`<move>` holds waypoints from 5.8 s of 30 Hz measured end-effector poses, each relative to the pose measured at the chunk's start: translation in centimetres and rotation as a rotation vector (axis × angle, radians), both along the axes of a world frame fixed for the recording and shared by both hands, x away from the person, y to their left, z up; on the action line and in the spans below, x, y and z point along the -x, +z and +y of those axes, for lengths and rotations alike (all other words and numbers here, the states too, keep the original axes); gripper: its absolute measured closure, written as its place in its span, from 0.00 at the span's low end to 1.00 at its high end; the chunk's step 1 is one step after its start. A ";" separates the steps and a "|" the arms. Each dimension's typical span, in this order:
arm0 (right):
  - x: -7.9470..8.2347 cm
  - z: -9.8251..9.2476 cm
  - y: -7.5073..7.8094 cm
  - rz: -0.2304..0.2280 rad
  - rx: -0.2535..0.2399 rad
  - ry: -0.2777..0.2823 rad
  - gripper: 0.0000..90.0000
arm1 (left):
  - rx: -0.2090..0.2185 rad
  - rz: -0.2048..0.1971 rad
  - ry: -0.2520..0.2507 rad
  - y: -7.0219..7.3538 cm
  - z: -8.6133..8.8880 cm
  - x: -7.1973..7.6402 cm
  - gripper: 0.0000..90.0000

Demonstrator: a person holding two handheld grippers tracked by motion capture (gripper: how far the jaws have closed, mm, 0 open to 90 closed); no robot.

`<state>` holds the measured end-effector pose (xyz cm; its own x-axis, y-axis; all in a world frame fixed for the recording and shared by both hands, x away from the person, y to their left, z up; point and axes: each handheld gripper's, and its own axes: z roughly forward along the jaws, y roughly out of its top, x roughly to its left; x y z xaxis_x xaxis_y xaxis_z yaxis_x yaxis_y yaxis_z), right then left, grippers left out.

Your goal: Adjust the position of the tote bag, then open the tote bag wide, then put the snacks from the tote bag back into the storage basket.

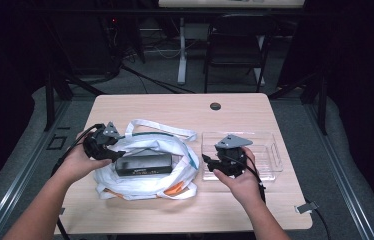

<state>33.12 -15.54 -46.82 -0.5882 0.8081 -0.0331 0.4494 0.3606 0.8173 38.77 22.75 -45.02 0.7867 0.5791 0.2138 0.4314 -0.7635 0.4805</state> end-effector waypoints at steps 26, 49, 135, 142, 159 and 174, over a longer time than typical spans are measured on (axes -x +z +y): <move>0.1 -1.6 -0.1 0.016 0.003 -0.034 0.49 | -0.174 0.070 -0.133 -2.1 -2.5 -1.2 0.45; -0.2 -1.7 -0.2 0.023 -0.001 -0.041 0.48 | -0.251 0.119 -0.169 -3.3 -3.2 -2.0 0.39; -0.2 -1.2 -1.0 0.028 0.026 -0.038 0.44 | -0.307 0.218 -0.364 -7.8 -5.2 -2.6 0.46; -0.2 -1.3 -0.9 0.027 0.027 -0.040 0.44 | -0.301 0.222 -0.364 -7.6 -5.2 -2.5 0.47; -0.2 -1.3 -1.0 0.029 0.028 -0.046 0.44 | -0.288 0.178 -0.361 -5.9 -4.1 -1.8 0.48; -0.3 -1.5 -1.0 0.031 0.028 -0.046 0.44 | -0.297 0.143 -0.374 -3.2 -4.0 -0.8 0.48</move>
